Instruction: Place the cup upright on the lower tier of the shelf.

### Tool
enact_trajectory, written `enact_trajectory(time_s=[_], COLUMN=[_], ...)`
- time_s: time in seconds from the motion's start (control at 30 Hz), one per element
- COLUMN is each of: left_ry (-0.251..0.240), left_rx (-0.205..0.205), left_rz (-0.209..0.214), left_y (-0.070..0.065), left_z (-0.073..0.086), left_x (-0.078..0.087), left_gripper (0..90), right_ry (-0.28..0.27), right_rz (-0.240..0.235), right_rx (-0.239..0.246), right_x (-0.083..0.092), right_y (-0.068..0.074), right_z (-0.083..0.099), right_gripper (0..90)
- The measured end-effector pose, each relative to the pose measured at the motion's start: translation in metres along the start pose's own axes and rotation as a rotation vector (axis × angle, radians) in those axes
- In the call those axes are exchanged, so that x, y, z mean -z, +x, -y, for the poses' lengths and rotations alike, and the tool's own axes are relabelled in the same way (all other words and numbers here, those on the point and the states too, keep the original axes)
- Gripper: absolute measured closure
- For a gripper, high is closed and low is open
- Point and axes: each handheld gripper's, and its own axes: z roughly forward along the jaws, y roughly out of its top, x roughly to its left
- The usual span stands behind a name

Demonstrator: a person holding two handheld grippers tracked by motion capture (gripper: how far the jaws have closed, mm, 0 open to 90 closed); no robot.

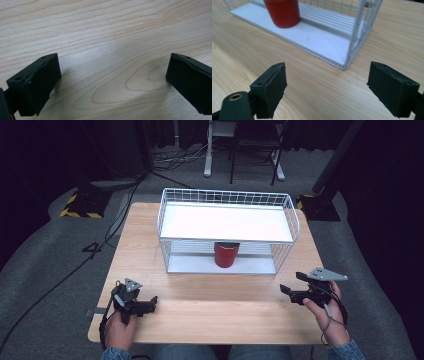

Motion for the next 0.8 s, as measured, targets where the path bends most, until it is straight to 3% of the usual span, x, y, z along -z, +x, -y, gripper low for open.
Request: enact_trajectory(time_s=[0.37, 0.8], left_ry=[0.000, 0.000], left_rx=[0.000, 0.000], left_rz=[0.000, 0.000], left_y=[0.000, 0.000], left_z=[0.000, 0.000], left_x=[0.000, 0.000], left_gripper=[0.0, 0.0], right_ry=[0.077, 0.125], right_rz=[0.091, 0.130], right_rx=[-0.097, -0.134], right_x=[0.001, -0.005], right_y=[-0.022, -0.038], right_z=[0.023, 0.044], right_gripper=[16.1, 16.1])
